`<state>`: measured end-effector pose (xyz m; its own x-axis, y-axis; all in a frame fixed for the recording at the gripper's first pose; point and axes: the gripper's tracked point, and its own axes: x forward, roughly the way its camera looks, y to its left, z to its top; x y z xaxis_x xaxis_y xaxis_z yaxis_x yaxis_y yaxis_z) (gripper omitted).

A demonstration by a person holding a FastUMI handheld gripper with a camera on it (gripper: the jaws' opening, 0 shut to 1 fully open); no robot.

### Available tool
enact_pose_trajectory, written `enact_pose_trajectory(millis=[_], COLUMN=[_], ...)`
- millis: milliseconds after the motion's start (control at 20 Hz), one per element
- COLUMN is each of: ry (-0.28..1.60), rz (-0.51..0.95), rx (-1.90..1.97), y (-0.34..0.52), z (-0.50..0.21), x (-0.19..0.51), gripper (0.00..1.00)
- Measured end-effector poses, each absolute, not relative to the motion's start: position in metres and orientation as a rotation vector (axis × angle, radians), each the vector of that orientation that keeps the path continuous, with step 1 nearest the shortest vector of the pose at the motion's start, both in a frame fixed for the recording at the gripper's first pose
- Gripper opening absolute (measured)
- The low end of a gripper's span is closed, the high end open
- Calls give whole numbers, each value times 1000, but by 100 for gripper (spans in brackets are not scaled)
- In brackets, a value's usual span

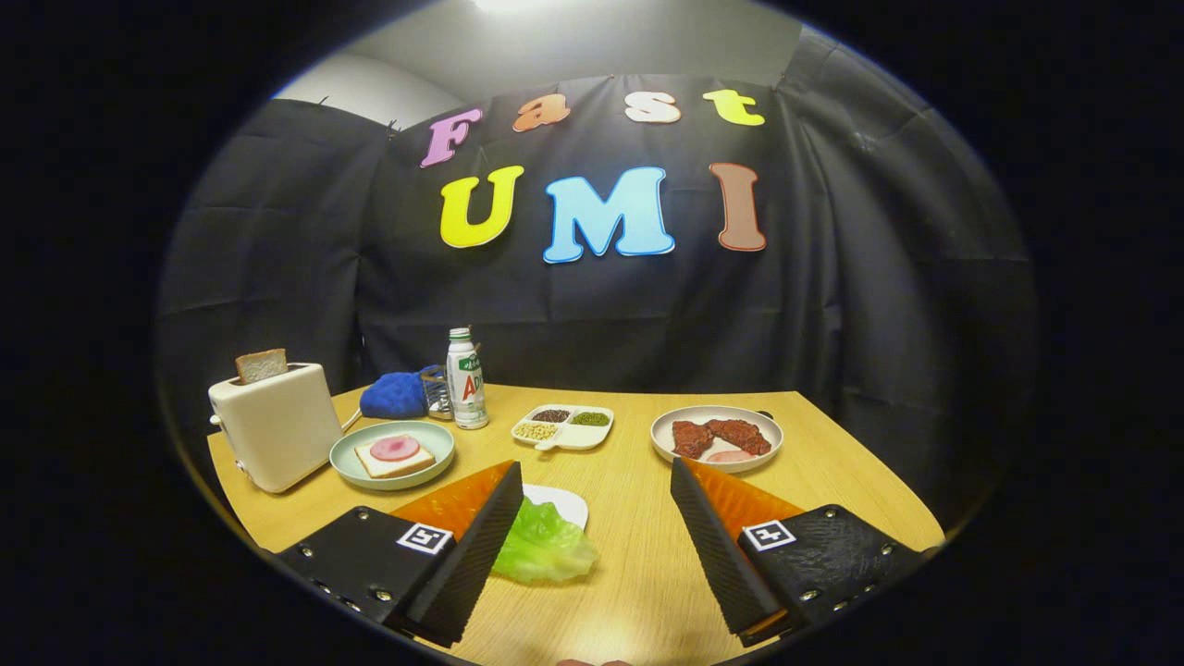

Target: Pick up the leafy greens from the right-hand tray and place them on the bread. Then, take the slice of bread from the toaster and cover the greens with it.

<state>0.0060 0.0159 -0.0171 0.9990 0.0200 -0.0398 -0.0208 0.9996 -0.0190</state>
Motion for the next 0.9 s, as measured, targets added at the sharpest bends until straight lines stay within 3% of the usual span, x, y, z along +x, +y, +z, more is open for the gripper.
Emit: enact_pose_trajectory(millis=[900], ry=[335], rz=[68], rx=[5], y=[37], z=[-108], x=[32], gripper=[99])
